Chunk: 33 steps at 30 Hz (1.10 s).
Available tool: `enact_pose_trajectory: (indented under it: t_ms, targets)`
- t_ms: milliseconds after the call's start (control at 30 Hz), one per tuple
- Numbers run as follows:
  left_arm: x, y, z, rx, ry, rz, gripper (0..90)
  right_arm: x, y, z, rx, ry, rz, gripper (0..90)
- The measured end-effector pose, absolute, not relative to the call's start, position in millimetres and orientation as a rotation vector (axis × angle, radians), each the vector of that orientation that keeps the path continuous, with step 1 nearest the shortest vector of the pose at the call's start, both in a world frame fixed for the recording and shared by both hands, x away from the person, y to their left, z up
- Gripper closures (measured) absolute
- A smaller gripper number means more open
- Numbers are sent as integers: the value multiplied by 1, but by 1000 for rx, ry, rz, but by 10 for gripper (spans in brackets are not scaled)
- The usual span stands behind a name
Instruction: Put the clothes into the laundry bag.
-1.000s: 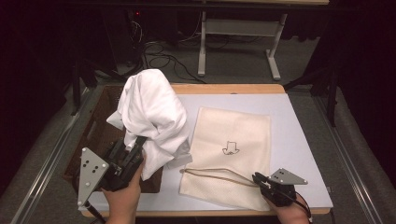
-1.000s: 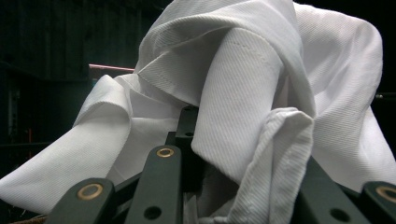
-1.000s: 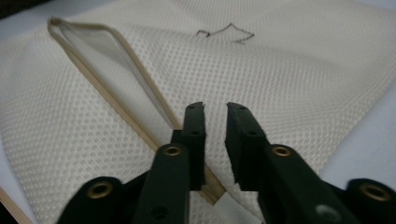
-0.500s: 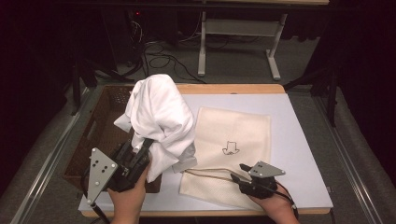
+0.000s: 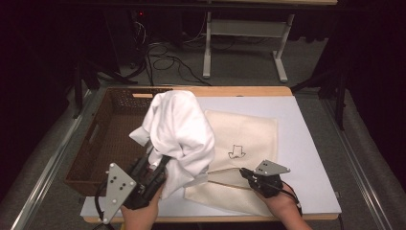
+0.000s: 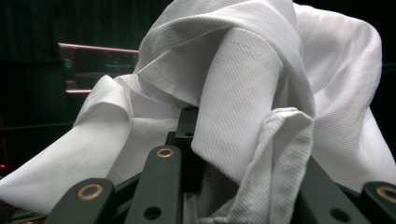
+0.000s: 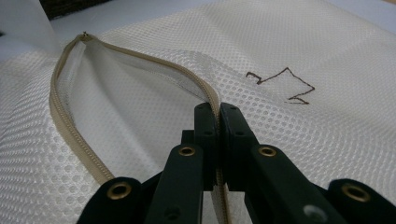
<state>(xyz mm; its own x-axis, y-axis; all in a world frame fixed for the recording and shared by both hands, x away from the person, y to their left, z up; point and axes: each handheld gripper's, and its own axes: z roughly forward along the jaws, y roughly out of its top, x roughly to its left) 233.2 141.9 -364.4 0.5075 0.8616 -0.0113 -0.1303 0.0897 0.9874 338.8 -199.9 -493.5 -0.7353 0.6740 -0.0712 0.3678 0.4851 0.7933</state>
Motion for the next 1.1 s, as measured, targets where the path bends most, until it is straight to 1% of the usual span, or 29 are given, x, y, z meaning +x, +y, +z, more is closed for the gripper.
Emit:
enact_pose_trajectory:
  t_ms: [100,333,467,500,633,700,733,833,867,1000,1100]
  targets:
    - [229,128,-366,1294,706,834,716,340,-197,-492,854,2362,1139,875]
    - [215,126,-354,1248,656,815,717,342,-197,-492,865,2347,1169,875]
    - [211,119,-357,1261,639,809,716,343,-198,-491,864,2343,1171,875]
    - [212,109,-366,1309,634,812,717,343,-198,-491,874,2341,1176,875]
    - [218,91,-388,1388,646,790,717,343,-199,-489,888,2328,1196,876]
    - [223,80,-404,1457,651,784,717,343,-200,-488,901,2319,1210,876]
    - [223,80,-404,1457,651,784,717,343,-200,-488,901,2319,1210,876]
    - [230,67,-427,1527,672,761,716,343,-204,-485,913,2286,1248,876]
    - [230,67,-427,1527,672,761,717,343,-204,-485,913,2286,1248,876]
    - [235,52,-453,1618,690,723,717,344,-209,-481,913,2268,1268,876]
    - [238,46,-464,1652,693,717,717,344,-211,-478,923,2248,1294,876]
